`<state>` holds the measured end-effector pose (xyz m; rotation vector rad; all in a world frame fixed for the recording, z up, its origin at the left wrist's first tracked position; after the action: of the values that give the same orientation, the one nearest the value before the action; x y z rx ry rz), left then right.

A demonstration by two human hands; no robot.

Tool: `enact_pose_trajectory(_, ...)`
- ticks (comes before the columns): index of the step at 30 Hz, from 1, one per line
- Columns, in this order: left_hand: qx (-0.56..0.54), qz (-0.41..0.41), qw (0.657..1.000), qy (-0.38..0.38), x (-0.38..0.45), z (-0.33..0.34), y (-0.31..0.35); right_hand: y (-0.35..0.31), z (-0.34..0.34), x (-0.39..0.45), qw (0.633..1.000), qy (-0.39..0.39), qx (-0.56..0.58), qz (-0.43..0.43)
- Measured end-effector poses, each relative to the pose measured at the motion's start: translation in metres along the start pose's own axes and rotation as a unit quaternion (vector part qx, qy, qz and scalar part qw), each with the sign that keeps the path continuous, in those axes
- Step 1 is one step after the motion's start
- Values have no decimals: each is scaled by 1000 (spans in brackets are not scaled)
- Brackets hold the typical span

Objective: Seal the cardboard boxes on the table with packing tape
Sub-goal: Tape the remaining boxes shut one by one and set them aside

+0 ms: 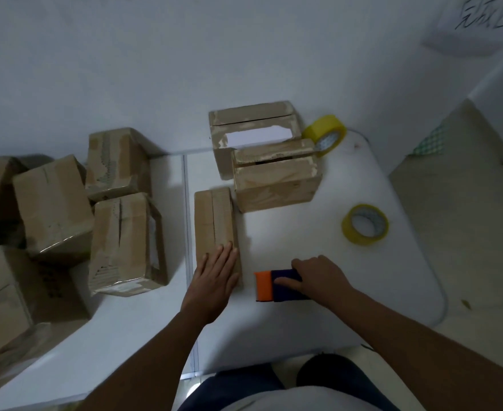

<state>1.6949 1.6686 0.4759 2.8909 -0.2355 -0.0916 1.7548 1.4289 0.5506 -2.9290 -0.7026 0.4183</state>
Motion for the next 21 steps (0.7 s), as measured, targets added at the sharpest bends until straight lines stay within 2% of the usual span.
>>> enact_pose_trajectory(4,-9,-2,1000,1,0,1,1,-1,2,3,1000,-20,0,13)
enact_pose_trajectory(8,-14,14,999,50,-2,-6,8,3,1,7,993,-48,86,59)
enact_pose_trajectory(11,-91,-11,990,108,-2,-8,16,8,-3,7,990,-78,110,48)
enact_pose_trajectory(13,-162,-59,980,104,-3,-4,18,8,-7,6,992,-86,89,25)
enact_pose_trajectory(17,-165,-56,980,91,-4,4,16,3,-13,5,998,-54,43,1)
enact_pose_trajectory(21,-158,-46,979,121,-3,6,17,-9,-7,4,1000,-4,10,-18)
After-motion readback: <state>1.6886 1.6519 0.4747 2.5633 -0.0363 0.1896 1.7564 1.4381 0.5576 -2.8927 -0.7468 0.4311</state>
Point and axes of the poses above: each hand's wrist, its own x-axis towards the middle knuckle, its own z-axis out of the palm, y = z × x, the point moved 3 cm from there along x, towards the middle knuckle, and after that the axes turned 11 degrees about y, right-handed, at the moved point
